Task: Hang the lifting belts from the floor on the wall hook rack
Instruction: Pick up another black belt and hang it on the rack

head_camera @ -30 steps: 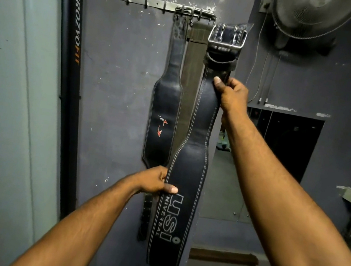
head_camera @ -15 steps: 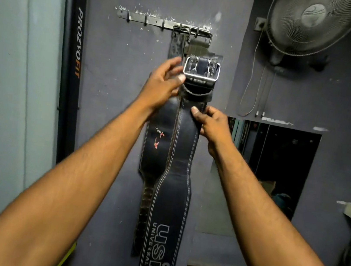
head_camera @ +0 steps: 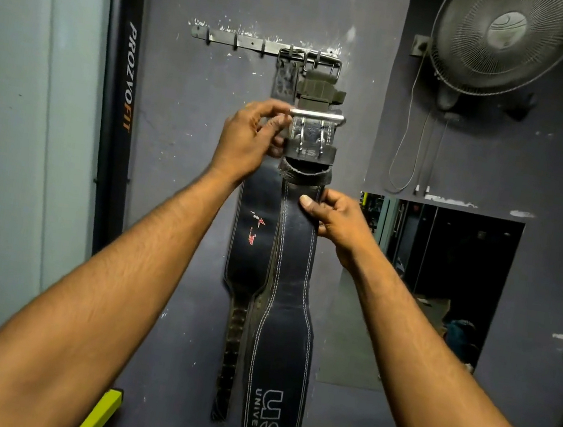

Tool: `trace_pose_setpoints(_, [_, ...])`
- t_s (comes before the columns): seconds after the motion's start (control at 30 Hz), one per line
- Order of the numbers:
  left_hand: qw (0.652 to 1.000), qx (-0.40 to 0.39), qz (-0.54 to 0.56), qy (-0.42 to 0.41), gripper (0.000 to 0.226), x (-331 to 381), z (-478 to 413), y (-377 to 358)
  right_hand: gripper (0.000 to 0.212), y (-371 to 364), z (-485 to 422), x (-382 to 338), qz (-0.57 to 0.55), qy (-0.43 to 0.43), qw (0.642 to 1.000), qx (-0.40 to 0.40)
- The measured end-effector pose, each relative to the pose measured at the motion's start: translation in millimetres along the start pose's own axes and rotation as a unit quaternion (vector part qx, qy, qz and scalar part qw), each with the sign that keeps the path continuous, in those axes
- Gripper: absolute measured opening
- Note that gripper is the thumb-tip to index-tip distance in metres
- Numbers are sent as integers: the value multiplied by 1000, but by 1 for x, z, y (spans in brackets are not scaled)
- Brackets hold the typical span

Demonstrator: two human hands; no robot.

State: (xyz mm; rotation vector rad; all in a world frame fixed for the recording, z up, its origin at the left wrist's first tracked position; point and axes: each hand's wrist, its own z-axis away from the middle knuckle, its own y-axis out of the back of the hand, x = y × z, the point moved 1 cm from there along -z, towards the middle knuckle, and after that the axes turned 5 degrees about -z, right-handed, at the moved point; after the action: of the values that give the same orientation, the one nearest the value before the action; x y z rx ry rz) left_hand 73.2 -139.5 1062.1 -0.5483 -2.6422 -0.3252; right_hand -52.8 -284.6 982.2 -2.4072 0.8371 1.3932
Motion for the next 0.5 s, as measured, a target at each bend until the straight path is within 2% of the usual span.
trace_pose_setpoints(0.07, [998, 53, -17, 19, 9, -1, -4, -2, 20, -1, 1, 2, 4, 0, 1000, -17])
trace_pose_setpoints(0.17, [992, 94, 1, 87, 21, -2, -7, -14, 25, 0, 2, 5, 0, -5, 999, -33])
trace_pose_setpoints(0.27, [981, 165, -55, 84, 25, -2, -5, -26, 34, 1, -2, 7, 21, -8, 999, -47])
trace_pose_setpoints(0.33, [972, 208, -36, 101, 25, -5, -3, -34, 34, 5, -6, 5, 34, -12, 997, -63])
trace_pose_setpoints(0.43, [953, 256, 26, 162, 23, -15, -3, -39, 50, 14, -15, 1, -61, -22, 993, -100])
trace_pose_setpoints(0.5, [948, 253, 56, 185, 22, -23, -4, -40, 50, 15, -23, -4, -115, 13, 991, -68])
